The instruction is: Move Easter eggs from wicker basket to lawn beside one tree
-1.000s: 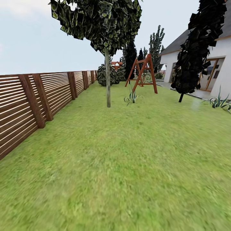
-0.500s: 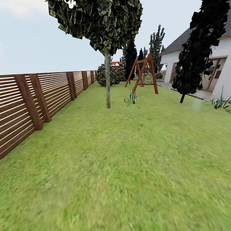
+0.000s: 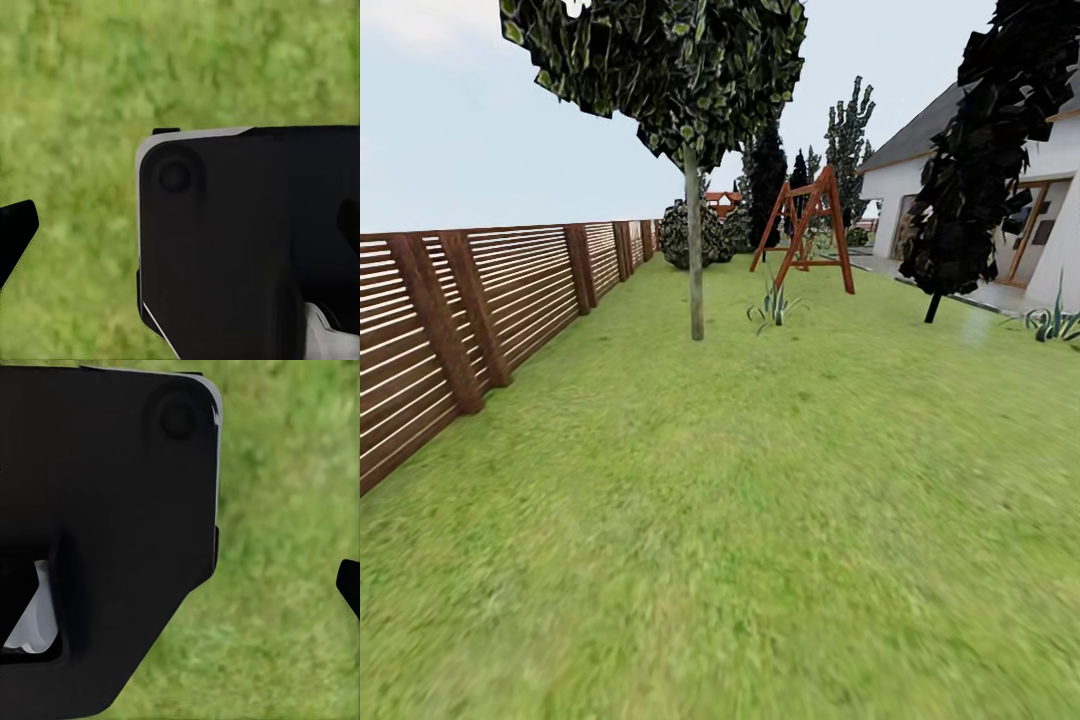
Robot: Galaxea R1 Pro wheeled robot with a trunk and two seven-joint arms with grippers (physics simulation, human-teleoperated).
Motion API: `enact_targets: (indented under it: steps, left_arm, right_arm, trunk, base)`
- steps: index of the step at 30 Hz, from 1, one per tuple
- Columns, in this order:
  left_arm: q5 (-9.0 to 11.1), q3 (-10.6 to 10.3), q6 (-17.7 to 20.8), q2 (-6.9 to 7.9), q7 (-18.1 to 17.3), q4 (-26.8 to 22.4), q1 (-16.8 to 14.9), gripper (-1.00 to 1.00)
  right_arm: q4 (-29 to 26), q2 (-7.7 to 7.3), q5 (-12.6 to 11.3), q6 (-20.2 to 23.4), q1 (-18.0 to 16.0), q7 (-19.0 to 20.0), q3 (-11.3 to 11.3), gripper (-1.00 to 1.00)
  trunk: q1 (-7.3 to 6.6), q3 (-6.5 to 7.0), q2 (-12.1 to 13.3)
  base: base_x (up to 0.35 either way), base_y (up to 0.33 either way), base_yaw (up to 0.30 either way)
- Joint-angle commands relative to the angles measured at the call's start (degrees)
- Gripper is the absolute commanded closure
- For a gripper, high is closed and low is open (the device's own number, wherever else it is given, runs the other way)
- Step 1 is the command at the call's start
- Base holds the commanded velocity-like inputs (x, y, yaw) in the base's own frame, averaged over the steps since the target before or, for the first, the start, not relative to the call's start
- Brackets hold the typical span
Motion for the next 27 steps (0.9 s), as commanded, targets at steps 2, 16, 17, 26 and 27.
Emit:
enact_targets:
  steps: [2,16,17,26,27]
  left_arm:
    - [-0.1,0.0,-0.2,0.00,0.0,0.0,0.0,-1.00]
    - [0.0,0.0,-0.2,-0.01,0.0,0.0,-0.1,-1.00]
    - [-0.1,0.0,-0.2,-0.01,0.0,0.0,-0.1,-1.00]
    - [-0.1,0.0,-0.1,-0.04,0.0,0.1,0.0,-1.00]
    - [-0.1,0.0,-0.1,-0.06,0.0,0.1,0.0,-1.00]
  right_arm:
    - [0.0,0.07,-0.1,-0.2,0.0,-0.1,0.0,-1.00]
    - [0.0,0.09,-0.3,-1.2,0.0,-0.1,-3.4,-1.00]
    - [0.0,0.09,-0.3,-1.3,0.0,0.0,-3.7,-1.00]
    - [0.2,0.03,-0.3,-1.5,0.0,0.0,-4.1,-1.00]
    - [0.2,0.03,-0.3,-1.5,0.0,0.0,-4.1,-1.00]
  trunk:
    - [0.07,-0.11,-0.1]
    - [0.07,0.01,-0.1]
    - [0.07,0.02,-0.1]
    - [0.07,0.19,-0.1]
    - [0.07,0.22,-0.1]
  base:
    - [0.330,0.000,-0.092]
    - [0.330,0.000,-0.239]
    - [0.330,0.000,-0.270]
    - [0.330,0.000,-0.272]
    - [0.330,0.000,-0.264]
